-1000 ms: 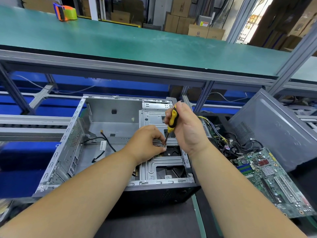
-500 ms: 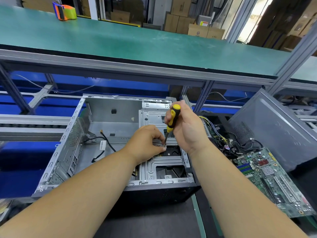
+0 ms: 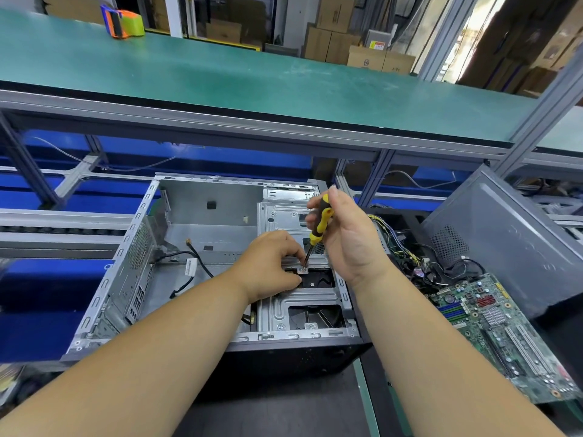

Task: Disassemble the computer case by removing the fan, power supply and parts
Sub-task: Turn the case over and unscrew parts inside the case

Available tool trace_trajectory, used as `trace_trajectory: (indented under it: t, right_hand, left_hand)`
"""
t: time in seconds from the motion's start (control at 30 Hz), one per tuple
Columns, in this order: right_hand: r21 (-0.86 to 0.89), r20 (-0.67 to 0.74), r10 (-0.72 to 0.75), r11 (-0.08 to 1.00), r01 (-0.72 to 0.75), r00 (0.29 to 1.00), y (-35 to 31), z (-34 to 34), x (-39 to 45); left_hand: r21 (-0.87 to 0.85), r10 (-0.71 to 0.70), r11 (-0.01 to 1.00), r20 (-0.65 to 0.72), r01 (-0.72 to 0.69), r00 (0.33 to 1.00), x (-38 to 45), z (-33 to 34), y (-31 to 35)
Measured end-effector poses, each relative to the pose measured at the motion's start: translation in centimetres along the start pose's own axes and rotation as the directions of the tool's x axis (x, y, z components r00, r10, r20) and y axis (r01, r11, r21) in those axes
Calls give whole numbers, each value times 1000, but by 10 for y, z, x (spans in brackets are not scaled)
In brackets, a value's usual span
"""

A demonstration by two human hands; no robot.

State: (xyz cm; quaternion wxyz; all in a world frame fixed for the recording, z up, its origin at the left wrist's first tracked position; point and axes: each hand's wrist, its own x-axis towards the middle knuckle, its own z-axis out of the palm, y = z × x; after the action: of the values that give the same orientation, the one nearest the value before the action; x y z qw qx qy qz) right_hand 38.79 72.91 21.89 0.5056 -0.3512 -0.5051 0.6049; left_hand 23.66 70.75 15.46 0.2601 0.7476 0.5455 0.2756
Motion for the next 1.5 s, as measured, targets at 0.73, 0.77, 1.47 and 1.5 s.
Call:
trace_trajectory:
  t: [0.73,0.77,1.47,1.5]
  right_hand:
    - [-963,178,-427,111,246,887,-34,7,-12]
    - [-973,178,-409,65,223,895,-36,9,-12]
    - [-951,301,70,93,294,951,-64,-16,15]
    - [-943,327,88,100,318,941,-65,-18,16]
  left_hand:
    - [-41,-18,999,-101,14,995,3,7,2]
    - [-32,-17,999,-104,14,994,3,8,1]
    - [61,-373,911,-297,407,879,-2,28,44]
    - [47,-395,901,-322,431,861,-2,32,45]
